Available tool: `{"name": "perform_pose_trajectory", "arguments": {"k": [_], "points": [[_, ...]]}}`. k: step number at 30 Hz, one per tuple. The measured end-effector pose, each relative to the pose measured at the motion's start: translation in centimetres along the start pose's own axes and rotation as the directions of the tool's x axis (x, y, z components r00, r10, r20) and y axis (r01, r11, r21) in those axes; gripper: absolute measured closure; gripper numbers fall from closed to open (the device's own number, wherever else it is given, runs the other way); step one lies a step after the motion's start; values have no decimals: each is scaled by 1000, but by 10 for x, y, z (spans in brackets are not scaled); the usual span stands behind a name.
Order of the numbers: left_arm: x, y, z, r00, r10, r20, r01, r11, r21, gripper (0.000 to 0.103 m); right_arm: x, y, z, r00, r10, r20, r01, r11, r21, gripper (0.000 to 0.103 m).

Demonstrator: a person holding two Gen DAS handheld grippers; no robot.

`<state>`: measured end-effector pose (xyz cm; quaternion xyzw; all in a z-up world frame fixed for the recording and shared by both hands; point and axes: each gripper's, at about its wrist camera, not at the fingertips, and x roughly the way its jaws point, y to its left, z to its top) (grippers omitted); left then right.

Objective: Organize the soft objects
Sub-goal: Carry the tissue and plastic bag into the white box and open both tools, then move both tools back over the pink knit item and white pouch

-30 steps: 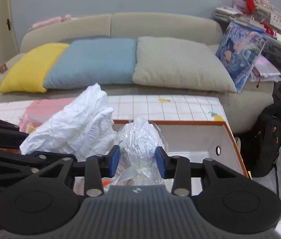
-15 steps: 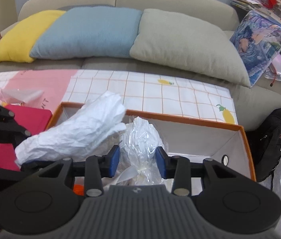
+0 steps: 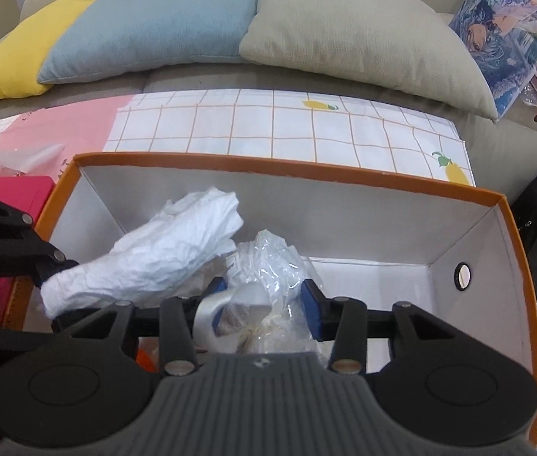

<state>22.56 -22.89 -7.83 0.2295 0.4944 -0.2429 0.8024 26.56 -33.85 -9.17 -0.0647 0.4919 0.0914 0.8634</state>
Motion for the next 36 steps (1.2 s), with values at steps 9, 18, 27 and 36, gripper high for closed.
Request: {"name": "perform_pose_trajectory", "arguments": {"k": [9,18,27,36], "points": [[-21,1,-2,997,4,76,-3,1000,-9,42,-7,2,4,1000,-30,5,30,1000,-6,43],[-58,6,-13,984,52,173,-42,997,-62,24,-44,4,5,993,-85,77,83,996,35,32],[-94,5,-30,962,100,254,-82,993,-81,22,-87,25,-11,974,-162,160,165,986,-4,23],[-159,18,-105,912,107,396,-25,978,-207,22,-149,54,-46,943,-156,293,129,986,110,22]]}}
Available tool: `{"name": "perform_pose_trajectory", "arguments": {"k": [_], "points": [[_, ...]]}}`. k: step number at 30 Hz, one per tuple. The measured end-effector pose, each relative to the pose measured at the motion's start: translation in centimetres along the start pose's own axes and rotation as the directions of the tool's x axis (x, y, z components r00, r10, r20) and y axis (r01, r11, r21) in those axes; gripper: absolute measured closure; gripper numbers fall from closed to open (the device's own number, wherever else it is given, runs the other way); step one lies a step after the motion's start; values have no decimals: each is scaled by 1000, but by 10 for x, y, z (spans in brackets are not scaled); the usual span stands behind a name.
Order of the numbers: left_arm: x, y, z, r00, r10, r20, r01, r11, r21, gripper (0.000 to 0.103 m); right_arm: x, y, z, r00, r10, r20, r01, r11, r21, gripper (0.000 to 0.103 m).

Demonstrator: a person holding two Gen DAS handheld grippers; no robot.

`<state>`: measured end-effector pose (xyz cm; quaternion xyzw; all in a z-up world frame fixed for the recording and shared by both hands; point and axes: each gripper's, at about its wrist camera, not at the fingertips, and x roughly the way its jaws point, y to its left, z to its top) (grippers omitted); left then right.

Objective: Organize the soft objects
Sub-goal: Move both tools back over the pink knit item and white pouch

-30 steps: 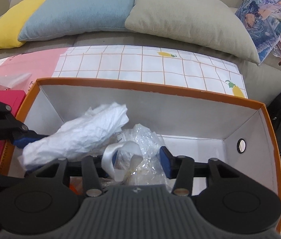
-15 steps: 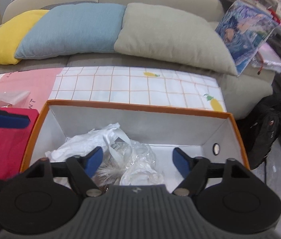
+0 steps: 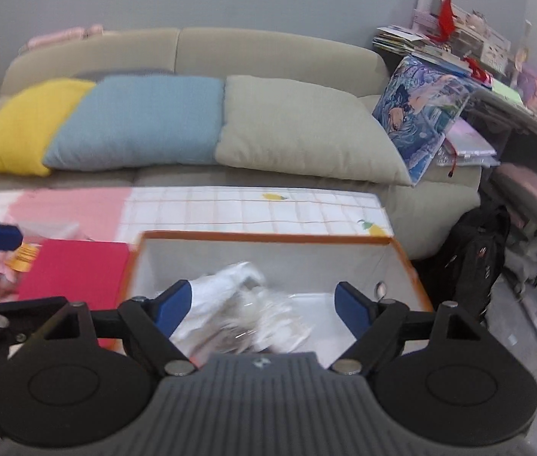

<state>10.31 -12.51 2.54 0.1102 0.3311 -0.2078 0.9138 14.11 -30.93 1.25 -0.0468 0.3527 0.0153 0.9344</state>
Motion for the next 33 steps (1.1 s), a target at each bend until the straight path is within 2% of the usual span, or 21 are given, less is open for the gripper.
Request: {"name": "perform_pose_trajectory", "arguments": {"k": [3,7,10,13,16,19,22,26,30,33], "points": [[-28,18,-28,1000,17,16,-16,997,-72,22,-17,22,-18,998,56,16,-56,998,27,22],[-47,46,-68,994,93,-51,-101,978,-183,22,-30,66,-41,987,158,2,-158,987,22,22],[-52,73,-96,984,120,-135,-156,942,-298,24,-27,105,-54,962,265,-68,-264,964,14,22],[-57,98,-116,970,143,-197,-211,898,-386,26,-24,144,-65,940,322,-115,-330,943,-52,24],[-65,115,-133,962,157,-225,-243,870,-429,26,-20,173,-73,925,348,-151,-369,919,-140,24],[-71,135,-152,952,167,-256,-276,830,-484,26,-11,193,-79,911,361,-198,-396,899,-187,24],[-73,151,-172,938,188,-292,-321,791,-521,26,2,205,-83,903,351,-248,-399,899,-182,24],[-69,164,-186,925,193,-327,-352,761,-545,26,14,216,-86,895,349,-280,-401,902,-158,24],[-57,170,-195,934,170,-313,-325,765,-556,25,23,226,-87,889,344,-303,-404,900,-164,25],[-38,172,-204,926,151,-346,-324,787,-525,24,26,233,-88,881,354,-314,-418,893,-166,25]]}}
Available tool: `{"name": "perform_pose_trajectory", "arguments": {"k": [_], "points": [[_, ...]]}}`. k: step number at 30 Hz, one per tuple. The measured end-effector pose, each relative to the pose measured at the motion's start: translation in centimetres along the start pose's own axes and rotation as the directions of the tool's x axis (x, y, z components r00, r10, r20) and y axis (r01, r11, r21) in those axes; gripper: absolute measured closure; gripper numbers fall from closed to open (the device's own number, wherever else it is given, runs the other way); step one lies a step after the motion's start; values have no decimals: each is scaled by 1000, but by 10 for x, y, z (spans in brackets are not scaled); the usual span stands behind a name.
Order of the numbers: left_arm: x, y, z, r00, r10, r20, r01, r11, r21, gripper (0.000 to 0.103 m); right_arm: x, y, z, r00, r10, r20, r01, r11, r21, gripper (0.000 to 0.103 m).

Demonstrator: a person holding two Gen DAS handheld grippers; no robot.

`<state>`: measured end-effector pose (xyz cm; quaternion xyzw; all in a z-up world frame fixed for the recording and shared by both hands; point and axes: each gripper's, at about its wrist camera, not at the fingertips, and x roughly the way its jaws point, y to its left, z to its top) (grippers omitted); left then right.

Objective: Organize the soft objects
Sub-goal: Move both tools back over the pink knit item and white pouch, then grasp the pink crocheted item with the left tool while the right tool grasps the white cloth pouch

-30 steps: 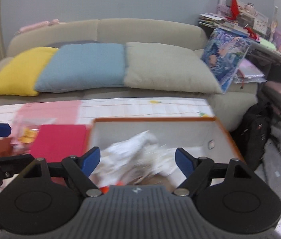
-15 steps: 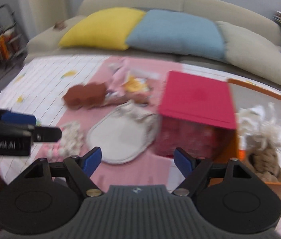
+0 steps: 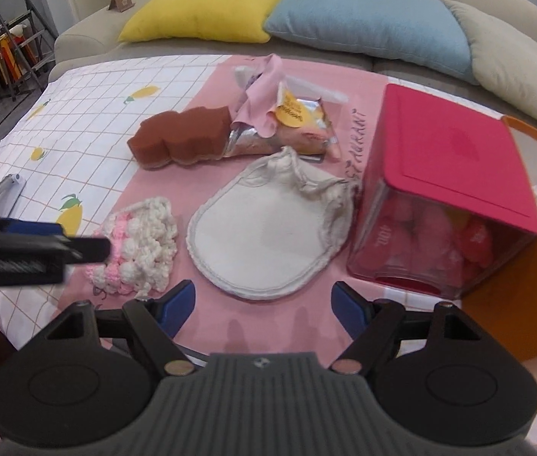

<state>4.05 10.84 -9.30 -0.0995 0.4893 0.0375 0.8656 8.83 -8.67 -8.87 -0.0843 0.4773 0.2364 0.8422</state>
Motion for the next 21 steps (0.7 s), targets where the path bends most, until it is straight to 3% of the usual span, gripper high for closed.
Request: {"name": "perform_pose_trajectory", "arguments": {"k": [9,14,17,21], "points": [[32,8,-4,1000,6,-14,-7,999,-51,15,30,13,0,1000,0,-18,-1,998,-61,27],[40,8,-7,1000,11,-6,-12,997,-73,14,51,13,4,1000,-17,-15,16,999,-40,21],[41,10,-8,1000,-4,0,4,997,-74,17,61,5,4,999,-34,-19,34,999,13,20],[40,4,-8,1000,-17,17,17,999,-35,33,74,-1,1,999,-29,-34,32,997,73,20]]}}
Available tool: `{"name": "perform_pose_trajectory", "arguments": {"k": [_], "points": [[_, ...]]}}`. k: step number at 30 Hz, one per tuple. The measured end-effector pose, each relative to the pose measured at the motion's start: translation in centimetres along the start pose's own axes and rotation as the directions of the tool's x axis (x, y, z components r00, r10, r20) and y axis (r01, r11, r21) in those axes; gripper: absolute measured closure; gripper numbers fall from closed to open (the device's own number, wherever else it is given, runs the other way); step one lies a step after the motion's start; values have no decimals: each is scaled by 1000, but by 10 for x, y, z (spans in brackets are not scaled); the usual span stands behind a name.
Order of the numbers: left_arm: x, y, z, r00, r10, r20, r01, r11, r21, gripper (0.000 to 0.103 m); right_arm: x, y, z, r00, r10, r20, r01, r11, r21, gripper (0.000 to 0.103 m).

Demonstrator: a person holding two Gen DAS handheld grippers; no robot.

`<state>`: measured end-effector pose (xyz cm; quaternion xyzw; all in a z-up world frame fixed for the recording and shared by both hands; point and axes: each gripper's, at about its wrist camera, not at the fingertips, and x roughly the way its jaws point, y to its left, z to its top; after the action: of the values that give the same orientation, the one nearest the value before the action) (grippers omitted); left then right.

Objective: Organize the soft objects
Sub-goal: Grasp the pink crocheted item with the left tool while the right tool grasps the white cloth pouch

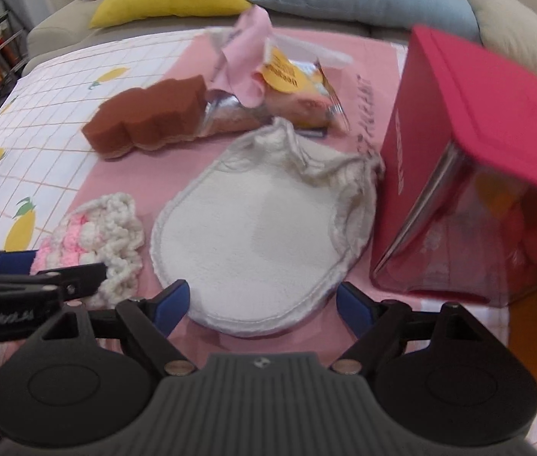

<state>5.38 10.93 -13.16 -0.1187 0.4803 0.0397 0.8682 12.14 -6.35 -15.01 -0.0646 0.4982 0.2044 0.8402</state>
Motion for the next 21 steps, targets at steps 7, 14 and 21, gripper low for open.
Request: {"name": "perform_pose_trajectory", "arguments": {"k": [7,14,21], "points": [[-2,-8,-2,1000,-4,22,3,998,65,47,3,10,-7,998,-16,54,18,999,-48,24],[-2,-15,-5,999,16,46,-21,993,118,50,-4,8,-10,995,11,100,-4,997,-75,74],[-7,-20,-6,997,32,68,-42,987,153,62,-11,13,-4,995,40,92,-27,990,-139,102]]}}
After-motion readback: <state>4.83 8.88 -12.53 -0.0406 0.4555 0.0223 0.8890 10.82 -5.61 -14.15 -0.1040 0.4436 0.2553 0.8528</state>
